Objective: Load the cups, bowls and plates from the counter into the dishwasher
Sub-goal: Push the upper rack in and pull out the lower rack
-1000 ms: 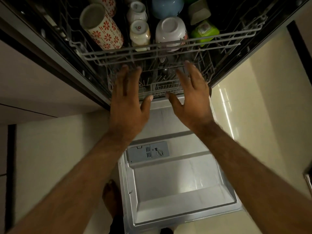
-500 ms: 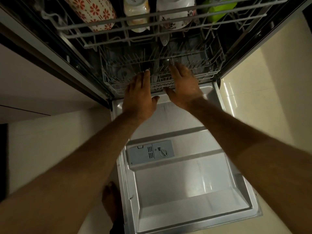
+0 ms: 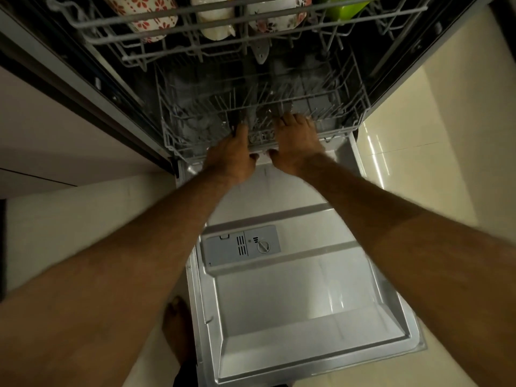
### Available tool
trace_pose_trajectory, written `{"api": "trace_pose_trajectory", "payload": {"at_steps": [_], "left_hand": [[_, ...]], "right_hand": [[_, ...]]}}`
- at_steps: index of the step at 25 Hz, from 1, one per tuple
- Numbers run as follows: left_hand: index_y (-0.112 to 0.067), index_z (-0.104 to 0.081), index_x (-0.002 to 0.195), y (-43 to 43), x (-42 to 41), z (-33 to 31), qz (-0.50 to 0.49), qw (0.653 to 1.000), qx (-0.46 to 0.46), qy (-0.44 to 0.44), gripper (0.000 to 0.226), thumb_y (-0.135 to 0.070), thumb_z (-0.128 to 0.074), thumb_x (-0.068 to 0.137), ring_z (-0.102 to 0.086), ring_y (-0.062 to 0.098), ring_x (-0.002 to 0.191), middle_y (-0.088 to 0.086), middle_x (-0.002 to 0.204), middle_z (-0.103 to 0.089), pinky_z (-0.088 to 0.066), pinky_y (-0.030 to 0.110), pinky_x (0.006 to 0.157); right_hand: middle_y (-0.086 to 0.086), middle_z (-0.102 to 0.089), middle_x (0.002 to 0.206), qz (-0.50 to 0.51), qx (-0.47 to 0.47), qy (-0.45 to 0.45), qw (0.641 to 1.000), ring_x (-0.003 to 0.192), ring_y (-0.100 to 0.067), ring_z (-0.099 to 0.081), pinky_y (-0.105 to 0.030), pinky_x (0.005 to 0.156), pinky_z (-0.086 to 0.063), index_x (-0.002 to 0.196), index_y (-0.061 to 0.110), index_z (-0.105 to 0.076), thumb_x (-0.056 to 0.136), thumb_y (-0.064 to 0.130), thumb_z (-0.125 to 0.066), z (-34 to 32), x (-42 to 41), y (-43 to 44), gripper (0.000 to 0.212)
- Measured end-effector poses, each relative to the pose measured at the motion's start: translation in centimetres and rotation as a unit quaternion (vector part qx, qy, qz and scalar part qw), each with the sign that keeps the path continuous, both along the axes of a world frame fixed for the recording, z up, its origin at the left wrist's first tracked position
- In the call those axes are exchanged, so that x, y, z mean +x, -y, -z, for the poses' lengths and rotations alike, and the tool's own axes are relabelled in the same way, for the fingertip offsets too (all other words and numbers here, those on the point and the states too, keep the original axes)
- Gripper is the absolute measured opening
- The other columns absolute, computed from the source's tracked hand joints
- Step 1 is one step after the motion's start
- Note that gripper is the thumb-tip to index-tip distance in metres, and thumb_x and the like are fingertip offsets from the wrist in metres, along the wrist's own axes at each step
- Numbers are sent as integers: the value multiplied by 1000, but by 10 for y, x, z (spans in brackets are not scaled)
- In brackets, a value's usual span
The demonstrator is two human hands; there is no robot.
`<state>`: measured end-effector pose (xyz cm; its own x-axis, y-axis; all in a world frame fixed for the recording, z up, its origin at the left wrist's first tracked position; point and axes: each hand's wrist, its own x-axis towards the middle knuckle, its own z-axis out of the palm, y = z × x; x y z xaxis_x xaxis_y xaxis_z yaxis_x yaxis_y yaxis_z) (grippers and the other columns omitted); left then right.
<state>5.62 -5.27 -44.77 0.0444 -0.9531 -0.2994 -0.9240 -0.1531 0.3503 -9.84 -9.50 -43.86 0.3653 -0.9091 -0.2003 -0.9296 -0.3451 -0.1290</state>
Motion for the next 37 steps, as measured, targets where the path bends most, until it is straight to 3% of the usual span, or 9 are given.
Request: {"api": "trace_pose_trajectory", "payload": {"at_steps": [4,11,22,28,32,37], "left_hand": [[-18,-37,144,-57,-20,-13,3,999,24,-20,58,-37,-65,98,-65,32,108,10,126,-64,-54,42,81],[-18,-38,146,-166,-56,-31,-29,995,46,-87,59,-40,-63,98,-66,34,110,11,131,-65,-55,45,89],[-22,-36,145,-311,-108,-43,-66,987,85,-123,52,-35,-58,100,-66,22,111,1,133,-65,-53,32,91],[-24,-36,145,-356,-120,-49,-63,983,111,-130,49,-35,-54,101,-62,17,119,-4,137,-62,-47,30,101],[-26,-37,144,-367,-123,-49,-61,984,129,-108,46,-38,-51,101,-62,18,116,-5,132,-64,-46,28,99],[-25,-47,132,-358,-119,-46,-38,990,94,-101,42,-27,-27,95,-62,16,105,-2,122,-66,-51,34,94]], "right_hand": [[-10,-42,152,2,46,24,999,142,-30,-34,-45,122,-24,153,12,-34,87,39,-70,-10,-22,-53,79],[-10,-47,149,14,83,53,995,141,-29,-37,-46,122,-25,151,9,-37,90,40,-65,-24,-58,-157,74],[-6,-65,124,67,88,89,990,119,-27,-58,-49,106,-47,136,11,-57,84,37,-74,-33,-108,-309,60],[0,-65,124,70,96,88,989,121,-22,-57,-46,112,-41,136,15,-56,86,37,-73,-34,-123,-357,57],[1,-68,119,94,92,71,989,116,-21,-61,-46,110,-45,133,17,-60,88,44,-70,-36,-123,-370,53],[1,-70,111,142,86,74,983,109,-22,-63,-42,100,-51,129,20,-61,94,55,-58,-39,-112,-359,50]]}}
